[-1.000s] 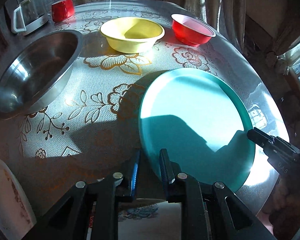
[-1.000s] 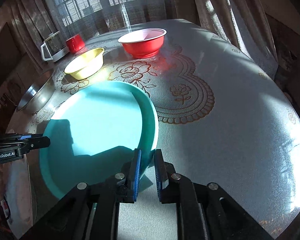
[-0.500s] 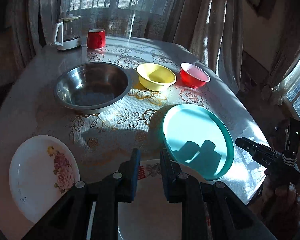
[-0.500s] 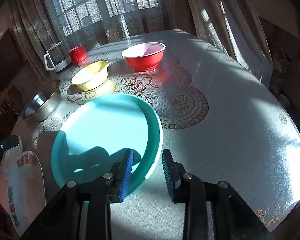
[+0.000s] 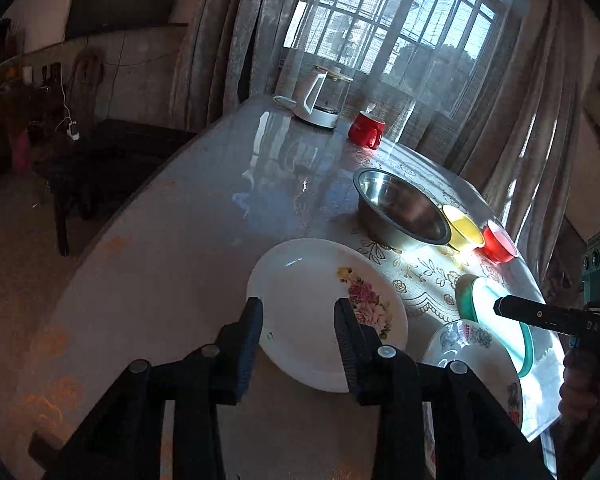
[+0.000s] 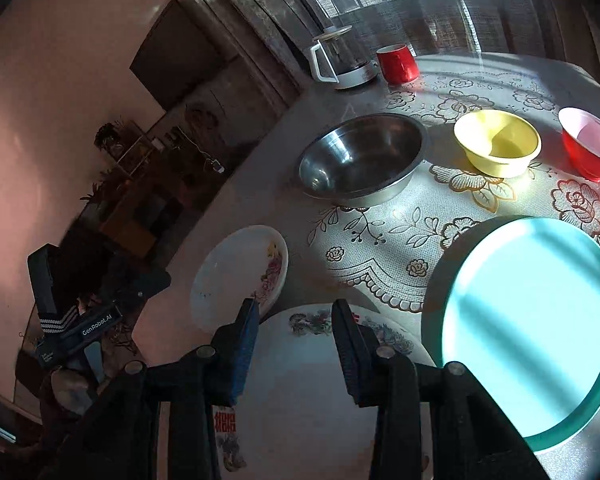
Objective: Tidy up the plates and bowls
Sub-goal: 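Grasp the small pink-flowered white plate rim with the left tool and lift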
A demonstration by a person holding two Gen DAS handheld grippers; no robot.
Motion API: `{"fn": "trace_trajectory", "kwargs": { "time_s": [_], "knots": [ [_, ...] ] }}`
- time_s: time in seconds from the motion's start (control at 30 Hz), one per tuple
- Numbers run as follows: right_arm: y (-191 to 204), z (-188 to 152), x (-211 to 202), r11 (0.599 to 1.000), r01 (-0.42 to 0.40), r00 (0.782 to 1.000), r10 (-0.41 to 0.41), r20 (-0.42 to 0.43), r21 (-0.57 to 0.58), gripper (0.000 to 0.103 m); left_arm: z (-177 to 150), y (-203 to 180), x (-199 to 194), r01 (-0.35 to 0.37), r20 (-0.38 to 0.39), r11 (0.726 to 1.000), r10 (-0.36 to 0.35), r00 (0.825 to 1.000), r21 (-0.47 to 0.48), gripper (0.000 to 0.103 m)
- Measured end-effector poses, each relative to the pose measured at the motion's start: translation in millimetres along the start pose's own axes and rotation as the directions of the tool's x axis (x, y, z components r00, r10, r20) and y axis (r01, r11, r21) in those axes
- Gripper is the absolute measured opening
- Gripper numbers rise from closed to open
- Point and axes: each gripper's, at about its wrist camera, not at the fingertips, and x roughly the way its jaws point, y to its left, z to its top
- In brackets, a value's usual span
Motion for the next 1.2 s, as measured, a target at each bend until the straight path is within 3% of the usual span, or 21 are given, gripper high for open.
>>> {"fn": "trace_trajectory", "kwargs": {
  "time_s": [0.13, 0.37, 0.43, 0.5, 0.6, 0.63, 0.9, 1.2],
  "knots": [
    [11, 15, 54, 1.000, 0.006, 0.995, -0.003, -0.098, 0.027, 0.038, -9, 17, 9, 0.053, -0.039, 0.998, -0.055, 0.998, -0.040, 0.037],
    [16, 29, 112, 0.995, 0.096, 0.981, -0.095, -0.172, -0.001, 0.037, -19, 24, 31, 0.065, -0.076, 0.996, -0.070, 0.995, -0.061, 0.036],
    [18, 30, 124, 0.993, 0.113, 0.975, -0.114, -0.190, -0.018, 0.032, -22, 25, 40, 0.077, -0.096, 0.994, -0.083, 0.992, -0.073, 0.035],
    [18, 29, 133, 0.993, 0.119, 0.970, -0.120, -0.210, -0.020, 0.030, -23, 24, 48, 0.073, -0.114, 0.995, -0.080, 0.990, -0.069, 0.027],
    [18, 27, 145, 0.993, 0.118, 0.966, -0.120, -0.230, -0.026, 0.013, -25, 23, 51, 0.060, -0.108, 0.996, -0.066, 0.992, -0.062, 0.022],
    [19, 26, 146, 0.991, 0.130, 0.965, -0.135, -0.223, -0.039, 0.013, -24, 22, 51, 0.055, -0.112, 0.997, -0.062, 0.992, -0.060, 0.022],
    [22, 20, 119, 0.995, 0.099, 0.981, -0.102, -0.167, -0.025, 0.012, -16, 11, 45, 0.051, -0.097, 0.998, -0.055, 0.994, -0.043, 0.022],
    [0, 20, 42, 0.997, 0.061, 0.998, -0.060, -0.019, 0.051, 0.012, 7, -51, 22, 0.110, -0.063, 0.990, -0.105, 0.992, 0.086, 0.023]
  ]
}}
